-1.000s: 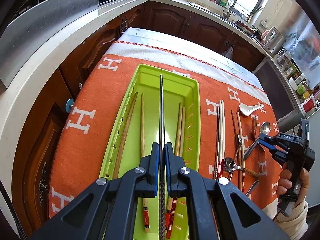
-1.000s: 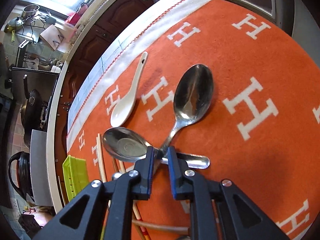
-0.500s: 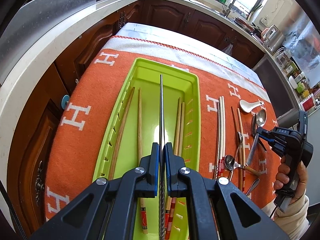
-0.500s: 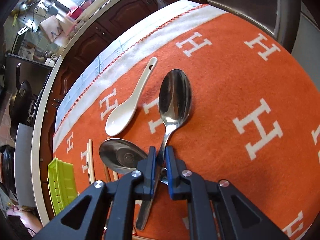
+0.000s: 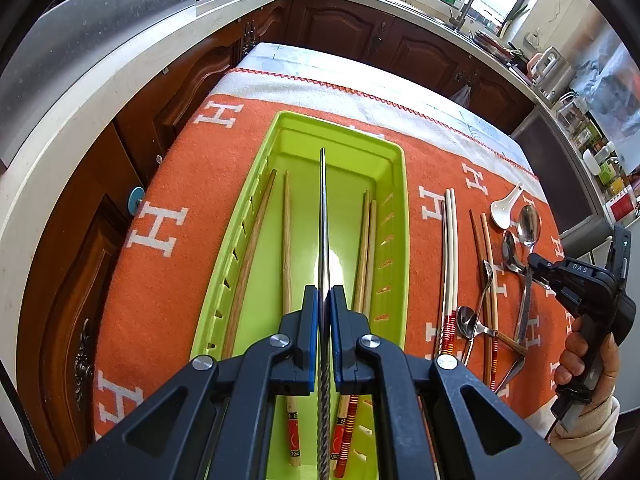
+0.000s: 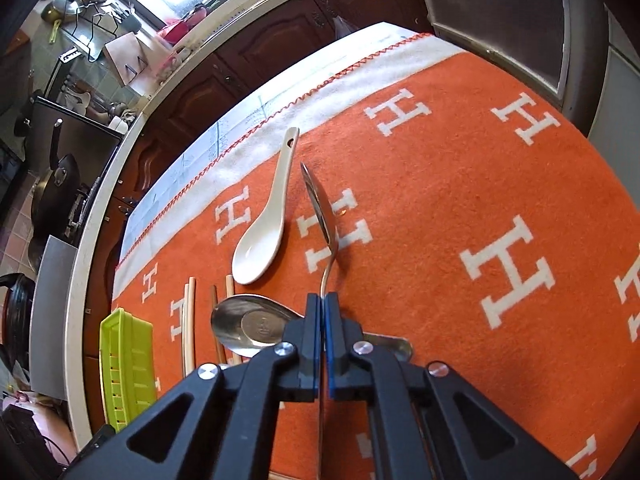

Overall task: Organize utensils
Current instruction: 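Hold the metal chopstick over the tray with the left tool while the right tool grasps a metal spoon, then open the left tool into the tray while the right tool lowers the spoon in and releases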

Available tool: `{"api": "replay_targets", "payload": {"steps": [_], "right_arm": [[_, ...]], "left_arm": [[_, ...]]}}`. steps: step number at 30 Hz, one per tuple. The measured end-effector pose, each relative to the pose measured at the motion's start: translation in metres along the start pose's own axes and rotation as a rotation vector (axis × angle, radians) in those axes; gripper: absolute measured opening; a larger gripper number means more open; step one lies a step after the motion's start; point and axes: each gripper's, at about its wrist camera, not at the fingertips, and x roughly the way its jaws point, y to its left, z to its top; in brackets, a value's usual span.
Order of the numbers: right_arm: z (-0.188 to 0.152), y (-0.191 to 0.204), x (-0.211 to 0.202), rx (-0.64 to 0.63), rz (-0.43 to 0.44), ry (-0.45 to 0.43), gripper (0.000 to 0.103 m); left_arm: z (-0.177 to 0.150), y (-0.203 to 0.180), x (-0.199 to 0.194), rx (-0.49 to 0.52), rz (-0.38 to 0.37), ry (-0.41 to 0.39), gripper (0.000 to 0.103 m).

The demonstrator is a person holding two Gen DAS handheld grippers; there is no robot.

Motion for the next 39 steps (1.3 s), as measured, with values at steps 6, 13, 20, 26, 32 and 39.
{"api": "replay_targets", "payload": {"steps": [6, 13, 20, 26, 32, 39], "right_arm": [[-0.004, 0.007, -0.029, -0.042, 0.069, -0.035, 0.002], [-0.013, 0.041, -0.07, -0.119, 0.208, -0.042, 0.002], [-0.034, 0.093, -0.083, -0.191, 0.346, 0.044, 0.002], [-0.069, 0.144, -0.057, -0.243, 0.404, 0.207, 0.002], [-0.097, 0.173, -0.017, -0.212, 0.388, 0.331, 0.002], [-0.115, 0.181, 0.015, -0.159, 0.316, 0.392, 0.002]], "left_arm": [[0.001, -0.002, -0.001, 0.035, 0.026, -0.002, 0.004], [-0.003, 0.004, 0.004, 0.042, 0.019, 0.022, 0.006], [-0.007, 0.007, -0.017, 0.047, 0.066, -0.039, 0.02], [-0.004, 0.021, -0.048, 0.008, 0.124, -0.128, 0.024], [-0.01, 0.035, -0.059, -0.007, 0.179, -0.156, 0.026], [-0.017, 0.046, -0.059, -0.019, 0.203, -0.151, 0.026]]}}
